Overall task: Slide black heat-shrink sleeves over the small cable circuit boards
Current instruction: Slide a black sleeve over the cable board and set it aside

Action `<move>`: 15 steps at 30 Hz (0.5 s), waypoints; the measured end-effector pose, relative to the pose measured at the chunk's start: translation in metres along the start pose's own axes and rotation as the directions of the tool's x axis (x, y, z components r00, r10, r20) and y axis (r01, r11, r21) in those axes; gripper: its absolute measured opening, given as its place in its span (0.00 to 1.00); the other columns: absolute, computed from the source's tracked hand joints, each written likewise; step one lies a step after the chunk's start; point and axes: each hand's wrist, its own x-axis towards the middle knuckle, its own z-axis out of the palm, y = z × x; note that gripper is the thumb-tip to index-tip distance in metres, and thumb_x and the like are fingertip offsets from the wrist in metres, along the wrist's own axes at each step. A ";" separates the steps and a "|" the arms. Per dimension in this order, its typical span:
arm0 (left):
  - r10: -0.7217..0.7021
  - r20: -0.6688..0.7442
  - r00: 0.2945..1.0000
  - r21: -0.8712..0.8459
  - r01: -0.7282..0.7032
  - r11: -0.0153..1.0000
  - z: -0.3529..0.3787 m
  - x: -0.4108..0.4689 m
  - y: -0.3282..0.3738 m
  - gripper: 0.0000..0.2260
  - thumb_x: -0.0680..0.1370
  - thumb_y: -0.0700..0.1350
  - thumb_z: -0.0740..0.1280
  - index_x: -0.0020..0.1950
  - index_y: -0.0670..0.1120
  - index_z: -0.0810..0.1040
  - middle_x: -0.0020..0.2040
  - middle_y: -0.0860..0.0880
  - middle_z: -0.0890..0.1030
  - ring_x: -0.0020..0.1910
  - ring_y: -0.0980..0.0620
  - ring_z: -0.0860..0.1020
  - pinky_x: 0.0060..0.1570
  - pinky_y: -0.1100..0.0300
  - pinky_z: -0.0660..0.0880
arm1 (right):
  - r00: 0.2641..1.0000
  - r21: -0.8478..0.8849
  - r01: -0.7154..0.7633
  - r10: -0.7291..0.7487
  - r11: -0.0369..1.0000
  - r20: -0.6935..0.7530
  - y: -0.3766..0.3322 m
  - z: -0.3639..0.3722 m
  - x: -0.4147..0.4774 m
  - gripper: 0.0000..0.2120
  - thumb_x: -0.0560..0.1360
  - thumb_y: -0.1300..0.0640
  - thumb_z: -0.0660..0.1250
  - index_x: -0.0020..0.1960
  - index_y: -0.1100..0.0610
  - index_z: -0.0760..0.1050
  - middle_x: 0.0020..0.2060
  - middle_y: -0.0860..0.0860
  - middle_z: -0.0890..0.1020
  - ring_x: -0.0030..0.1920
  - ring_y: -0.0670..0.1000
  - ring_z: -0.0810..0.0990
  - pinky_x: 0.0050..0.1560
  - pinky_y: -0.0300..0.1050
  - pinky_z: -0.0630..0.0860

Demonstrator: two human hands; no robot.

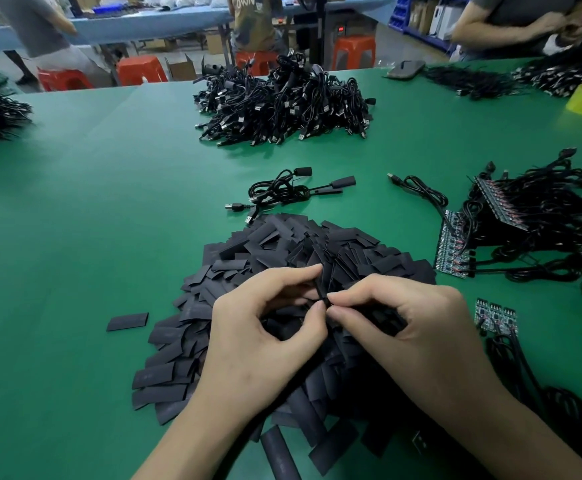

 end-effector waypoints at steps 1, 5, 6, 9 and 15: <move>0.001 -0.003 1.000 0.011 -0.001 1.000 0.000 0.000 0.000 0.15 0.72 0.44 0.71 0.58 0.50 0.85 0.49 0.54 0.86 0.50 0.54 0.85 0.52 0.66 0.79 | 1.000 -0.017 0.022 -0.022 1.000 0.000 0.000 0.001 -0.001 0.02 0.71 0.58 0.77 0.44 0.55 0.86 0.41 0.41 0.86 0.44 0.37 0.83 0.47 0.31 0.76; 0.004 -0.016 1.000 0.045 -0.003 0.999 0.002 -0.002 0.002 0.16 0.71 0.48 0.68 0.57 0.50 0.84 0.48 0.55 0.86 0.49 0.54 0.85 0.50 0.68 0.78 | 0.998 -0.056 0.062 -0.062 0.996 -0.002 0.000 0.004 -0.002 0.04 0.71 0.62 0.79 0.44 0.56 0.85 0.41 0.42 0.86 0.44 0.38 0.83 0.46 0.33 0.77; 0.011 -0.022 1.000 0.051 -0.010 0.999 0.002 -0.002 0.003 0.16 0.71 0.48 0.68 0.58 0.50 0.84 0.48 0.55 0.86 0.49 0.55 0.85 0.50 0.68 0.78 | 0.998 -0.052 0.055 -0.056 0.997 -0.010 0.000 0.003 -0.002 0.05 0.71 0.62 0.79 0.44 0.56 0.85 0.41 0.42 0.86 0.44 0.38 0.83 0.46 0.33 0.77; 0.023 -0.031 0.999 0.023 -0.022 0.999 0.003 0.000 0.004 0.17 0.74 0.46 0.72 0.63 0.51 0.83 0.52 0.56 0.86 0.51 0.54 0.85 0.52 0.67 0.78 | 0.998 -0.011 0.007 -0.007 1.000 -0.058 0.000 0.001 -0.001 0.04 0.72 0.60 0.79 0.44 0.54 0.85 0.41 0.41 0.86 0.44 0.38 0.84 0.45 0.36 0.78; -0.075 -0.095 0.993 -0.060 0.069 0.996 0.002 0.002 0.001 0.20 0.70 0.50 0.80 0.61 0.53 0.84 0.49 0.54 0.87 0.50 0.51 0.86 0.52 0.64 0.80 | 0.992 0.082 -0.083 0.090 0.993 -0.084 -0.002 -0.003 0.001 0.04 0.72 0.59 0.78 0.45 0.52 0.85 0.38 0.39 0.85 0.42 0.39 0.85 0.44 0.37 0.79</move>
